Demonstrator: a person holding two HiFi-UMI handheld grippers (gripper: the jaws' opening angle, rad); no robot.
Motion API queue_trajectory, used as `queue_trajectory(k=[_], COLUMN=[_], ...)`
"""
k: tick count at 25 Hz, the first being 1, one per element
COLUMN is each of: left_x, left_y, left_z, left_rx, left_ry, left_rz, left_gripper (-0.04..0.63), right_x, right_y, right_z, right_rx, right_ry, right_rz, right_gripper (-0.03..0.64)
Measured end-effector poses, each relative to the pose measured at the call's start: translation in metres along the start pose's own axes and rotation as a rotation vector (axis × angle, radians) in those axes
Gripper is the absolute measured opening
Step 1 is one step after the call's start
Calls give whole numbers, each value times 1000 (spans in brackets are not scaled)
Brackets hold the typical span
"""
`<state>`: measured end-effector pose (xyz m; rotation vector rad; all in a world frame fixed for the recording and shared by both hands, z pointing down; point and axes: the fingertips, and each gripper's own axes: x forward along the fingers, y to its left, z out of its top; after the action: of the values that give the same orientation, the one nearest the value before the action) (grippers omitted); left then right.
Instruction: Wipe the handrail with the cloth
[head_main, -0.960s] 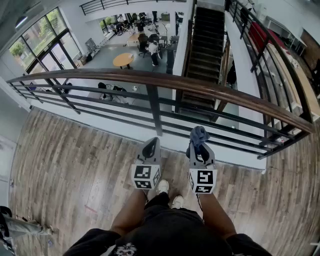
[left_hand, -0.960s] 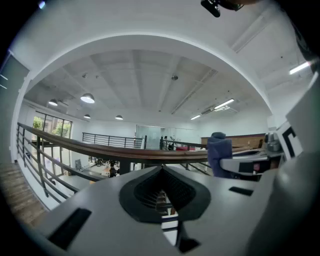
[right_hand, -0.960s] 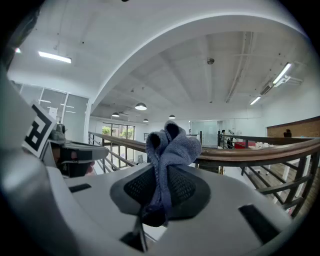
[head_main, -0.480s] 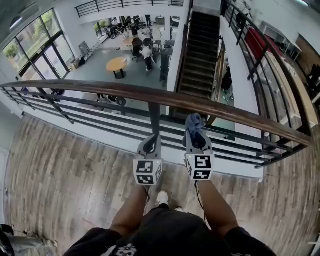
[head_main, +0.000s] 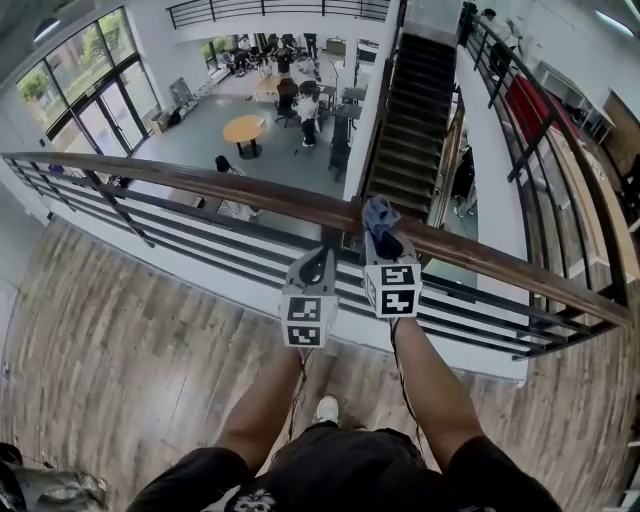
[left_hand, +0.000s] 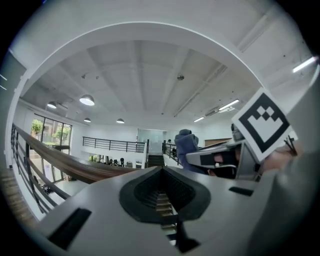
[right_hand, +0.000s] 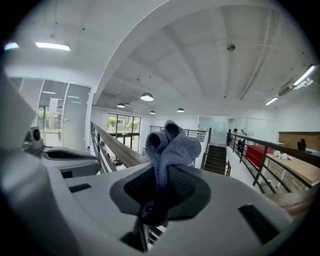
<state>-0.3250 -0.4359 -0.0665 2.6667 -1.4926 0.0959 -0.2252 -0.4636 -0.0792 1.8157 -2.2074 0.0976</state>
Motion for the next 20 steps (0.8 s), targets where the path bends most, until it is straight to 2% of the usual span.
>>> queue_trajectory(k=[4, 9, 15, 20], left_x=[9, 10, 11, 18], left_y=[18, 19, 17, 7], left_z=[8, 9, -8, -18], left_rx=[7, 11, 1, 17], left_ry=[-9, 16, 54, 81], left_rz=[7, 6, 17, 3], left_gripper=[3, 3, 3, 3], right_x=[44, 77, 89, 84], right_y=[3, -7, -15, -17], right_z=[2, -6, -21, -23], right_rx=[33, 93, -12, -78], right_ry=[74, 191, 271, 309], right_rz=[-2, -13, -48, -30], right_gripper=[67, 67, 67, 67])
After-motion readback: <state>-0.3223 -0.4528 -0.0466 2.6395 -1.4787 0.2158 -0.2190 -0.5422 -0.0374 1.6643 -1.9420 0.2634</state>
